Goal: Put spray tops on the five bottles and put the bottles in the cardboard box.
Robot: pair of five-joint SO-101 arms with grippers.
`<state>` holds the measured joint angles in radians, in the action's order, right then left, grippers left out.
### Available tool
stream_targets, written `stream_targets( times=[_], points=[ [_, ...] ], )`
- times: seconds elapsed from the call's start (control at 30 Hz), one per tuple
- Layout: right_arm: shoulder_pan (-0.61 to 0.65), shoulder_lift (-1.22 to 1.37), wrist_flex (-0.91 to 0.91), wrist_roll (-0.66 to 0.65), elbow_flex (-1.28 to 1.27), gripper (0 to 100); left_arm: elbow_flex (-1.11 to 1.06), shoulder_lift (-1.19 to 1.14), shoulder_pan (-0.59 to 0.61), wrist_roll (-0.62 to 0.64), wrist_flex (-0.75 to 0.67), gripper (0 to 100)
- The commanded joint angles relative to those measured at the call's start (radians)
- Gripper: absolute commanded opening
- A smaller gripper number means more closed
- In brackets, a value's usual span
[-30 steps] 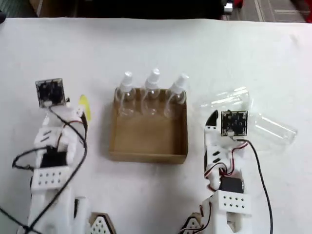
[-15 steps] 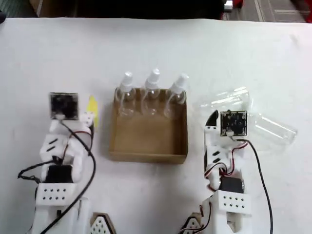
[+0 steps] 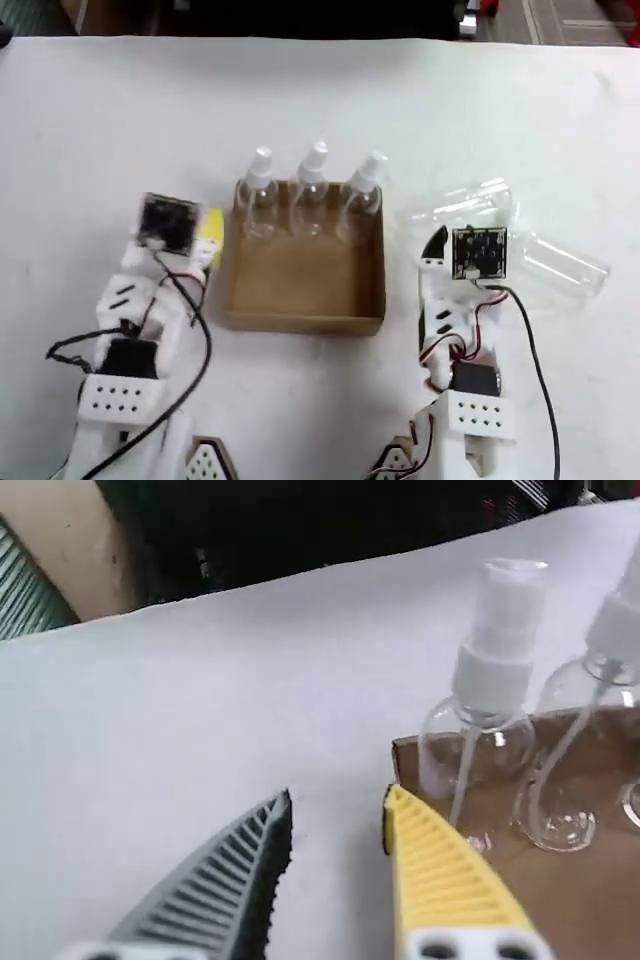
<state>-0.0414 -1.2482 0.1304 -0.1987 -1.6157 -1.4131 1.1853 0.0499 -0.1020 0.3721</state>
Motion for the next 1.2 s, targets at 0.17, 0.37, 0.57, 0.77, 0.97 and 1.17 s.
stream_targets(
  times=[0.17, 0.37, 0.57, 0.77, 0.97, 1.17],
  points=[
    [0.007, -0.021, -0.016, -0.014, 0.006, 9.9, 0.029, 0.021, 0.099, 0.115, -0.035, 15],
    [0.007, -0.021, -0.016, -0.014, 0.006, 9.9, 0.029, 0.021, 0.099, 0.115, -0.035, 15],
    [0.007, -0.021, -0.016, -0.014, 0.006, 9.9, 0.029, 0.021, 0.102, 0.12, -0.035, 15],
    [0.007, -0.021, -0.016, -0.014, 0.006, 9.9, 0.029, 0.021, 0.107, 0.121, -0.035, 15],
    [0.007, -0.021, -0.016, -0.014, 0.006, 9.9, 0.028, 0.021, 0.107, 0.121, -0.035, 15],
    [0.007, -0.021, -0.016, -0.014, 0.006, 10.0, 0.028, 0.021, 0.107, 0.121, -0.035, 15]
  ],
)
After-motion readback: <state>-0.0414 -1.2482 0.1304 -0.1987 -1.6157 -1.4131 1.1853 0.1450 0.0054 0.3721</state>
